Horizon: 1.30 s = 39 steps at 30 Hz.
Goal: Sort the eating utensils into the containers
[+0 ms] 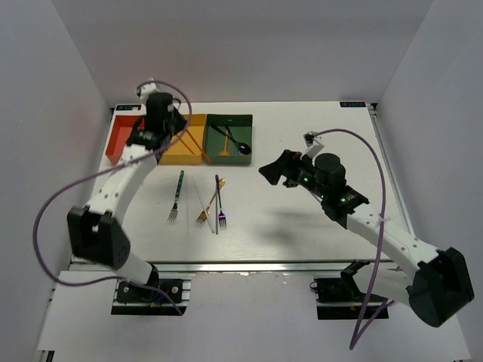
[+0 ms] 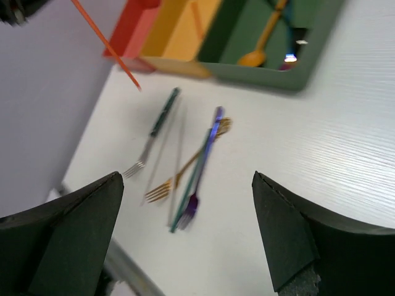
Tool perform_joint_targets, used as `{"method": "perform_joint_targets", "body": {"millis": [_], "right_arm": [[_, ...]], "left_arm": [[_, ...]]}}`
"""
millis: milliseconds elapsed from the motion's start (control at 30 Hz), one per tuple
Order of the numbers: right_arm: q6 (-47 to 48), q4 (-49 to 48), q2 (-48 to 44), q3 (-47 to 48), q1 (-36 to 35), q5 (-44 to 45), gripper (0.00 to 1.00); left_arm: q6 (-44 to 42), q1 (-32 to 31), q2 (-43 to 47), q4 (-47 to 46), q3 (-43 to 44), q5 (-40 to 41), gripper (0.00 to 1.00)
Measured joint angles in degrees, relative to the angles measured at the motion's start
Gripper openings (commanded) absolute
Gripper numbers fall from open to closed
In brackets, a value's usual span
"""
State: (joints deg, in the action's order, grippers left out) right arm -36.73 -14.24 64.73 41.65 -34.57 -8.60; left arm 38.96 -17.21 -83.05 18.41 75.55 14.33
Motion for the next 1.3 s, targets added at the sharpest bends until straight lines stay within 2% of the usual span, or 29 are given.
{"method": "perform_joint_targets", "body": {"millis": [133, 267, 300, 333, 433, 467, 533, 567, 667, 700, 833, 967, 1033, 1267, 1300], "right_arm": [[4.9, 7.4, -4.3, -0.5, 1.8, 7.6, 0.89], [9.0, 12.7, -6.1, -1.4, 3.0, 11.6, 0.89], [9.9, 14.0, -6.1, -1.4, 3.2, 12.1, 0.89], [10.6, 14.9, -5.9, -1.4, 3.5, 12.6, 0.89], [12.4, 16.6, -4.5, -1.4, 4.2, 13.8, 0.89], [13.1, 17.2, -3.6, -1.4, 4.4, 14.3, 0.89], [14.3, 18.2, -1.4, -1.1, 4.9, 14.8, 0.89], [15.0, 18.9, 0.0, -0.8, 5.1, 15.1, 0.89], [17.9, 21.0, 4.7, 1.4, 5.9, 15.7, 0.89], [18.9, 21.4, 6.4, 2.4, 6.2, 15.9, 0.89], [24.5, 23.9, 14.4, 8.9, 7.9, 16.9, 0.89], [29.5, 25.0, 23.1, 14.9, 11.5, 17.3, 0.86], [31.3, 25.6, 26.7, 16.2, 13.3, 17.4, 0.81], [34.6, 29.1, 38.0, 19.6, 16.5, 13.7, 0.64], [34.8, 29.2, 38.7, 20.6, 16.4, 13.1, 0.56]], "left_arm": [[-4.2, 6.8, -18.6, 8.1, 21.6, 8.9, 0.00], [-8.3, 9.4, -36.6, 14.3, 43.1, 13.3, 0.00], [-8.8, 9.6, -39.6, 14.8, 46.1, 13.3, 0.00], [-9.2, 9.8, -42.4, 15.7, 48.6, 13.1, 0.06], [-9.4, 9.9, -46.9, 17.0, 49.9, 11.3, 0.12], [-9.2, 9.9, -47.9, 17.3, 49.5, 10.4, 0.28], [-8.9, 9.9, -48.3, 16.6, 46.6, 8.6, 0.48], [-8.7, 9.9, -48.3, 16.5, 45.2, 7.8, 0.67], [-7.4, 9.9, -47.5, 15.1, 40.0, 5.0, 0.86], [-7.0, 9.9, -47.0, 14.9, 38.4, 4.1, 0.98], [-5.7, 9.9, -43.8, 15.4, 35.3, 1.1, 0.98], [-5.5, 9.9, -34.6, 16.9, 33.4, -1.4, 0.98], [-5.5, 9.9, -25.7, 15.2, 28.8, -3.3, 0.98], [-7.3, 10.0, 15.1, 6.6, 1.8, -9.1, 0.98], [-8.0, 10.0, 18.9, 5.9, -0.9, -9.7, 0.98]]}}
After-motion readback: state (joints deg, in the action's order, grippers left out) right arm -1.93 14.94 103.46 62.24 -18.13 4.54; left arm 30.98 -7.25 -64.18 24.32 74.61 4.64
